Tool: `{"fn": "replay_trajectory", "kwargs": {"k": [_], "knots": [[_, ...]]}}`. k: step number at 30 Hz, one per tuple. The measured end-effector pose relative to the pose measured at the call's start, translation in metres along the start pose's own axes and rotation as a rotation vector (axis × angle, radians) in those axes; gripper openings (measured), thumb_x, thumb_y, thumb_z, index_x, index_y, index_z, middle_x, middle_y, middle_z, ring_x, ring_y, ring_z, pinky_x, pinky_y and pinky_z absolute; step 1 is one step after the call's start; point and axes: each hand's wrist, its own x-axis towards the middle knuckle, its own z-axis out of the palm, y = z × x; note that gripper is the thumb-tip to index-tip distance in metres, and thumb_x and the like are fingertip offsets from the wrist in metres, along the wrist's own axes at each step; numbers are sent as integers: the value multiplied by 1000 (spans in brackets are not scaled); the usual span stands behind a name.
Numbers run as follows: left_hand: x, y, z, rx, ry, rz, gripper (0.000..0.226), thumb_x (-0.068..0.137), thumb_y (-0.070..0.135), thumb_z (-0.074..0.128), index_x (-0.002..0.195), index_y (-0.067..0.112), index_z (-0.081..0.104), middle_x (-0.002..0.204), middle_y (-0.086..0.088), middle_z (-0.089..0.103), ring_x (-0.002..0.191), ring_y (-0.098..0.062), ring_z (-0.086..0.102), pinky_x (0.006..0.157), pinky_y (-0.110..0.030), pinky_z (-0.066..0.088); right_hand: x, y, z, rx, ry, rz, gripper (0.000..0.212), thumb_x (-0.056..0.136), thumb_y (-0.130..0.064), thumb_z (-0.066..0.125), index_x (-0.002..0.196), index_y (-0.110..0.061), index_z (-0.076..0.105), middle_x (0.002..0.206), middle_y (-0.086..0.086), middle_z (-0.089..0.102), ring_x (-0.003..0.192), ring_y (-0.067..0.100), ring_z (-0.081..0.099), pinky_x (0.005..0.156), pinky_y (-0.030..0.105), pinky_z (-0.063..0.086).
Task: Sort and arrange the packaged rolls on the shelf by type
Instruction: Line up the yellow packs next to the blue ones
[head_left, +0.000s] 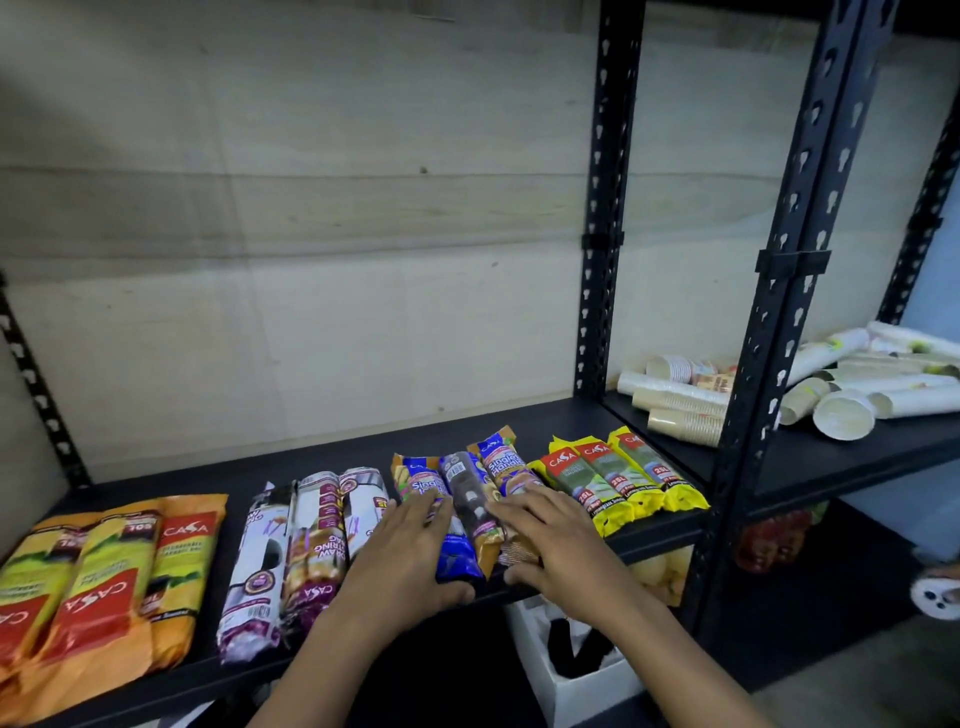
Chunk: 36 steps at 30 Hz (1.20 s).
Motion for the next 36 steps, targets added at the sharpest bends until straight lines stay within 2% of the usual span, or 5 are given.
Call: {"fn": "replay_trajectory", "kwargs": {"k": [6,17,25,29,36], "knots": [[-5,-6,5,-89,57,-28,93,87,64,57,158,28,11,166,6,6,151,-15,13,113,-35,34,3,4,-3,68,185,-105,34,90,-36,63,124,-35,63,124,-15,59,126,9,47,106,37,39],[-9,-15,11,-198,128,-24,89,85,63,60,157,35,16,164,13,9,148,-12,21,115,-29,30,88,-23,-93,413,230,182,16,100,-37,53,113,-31,59,86,-11,67,65,-6,58,53,11,41],[-17,-16,7,-285,132,-8,89,82,74,47,157,35,17,165,13,10,150,-10,15,120,-30,21,174,-8,-62,382,-158,396,23,94,-28,62,108,-15,75,107,3,74,87,19,70,71,30,57],[-14,-18,5,-308,142,-24,80,88,71,44,156,36,21,163,16,12,148,-11,19,118,-28,23,185,-9,-31,286,-184,387,24,96,-27,56,112,-18,72,119,2,70,105,19,63,84,31,51],[-16,-20,11,-252,183,3,77,90,64,47,154,46,9,159,17,12,143,-10,27,112,-27,34,186,-6,-2,195,-296,372,21,94,-24,55,95,-23,77,109,-5,74,103,17,66,93,37,54]]}}
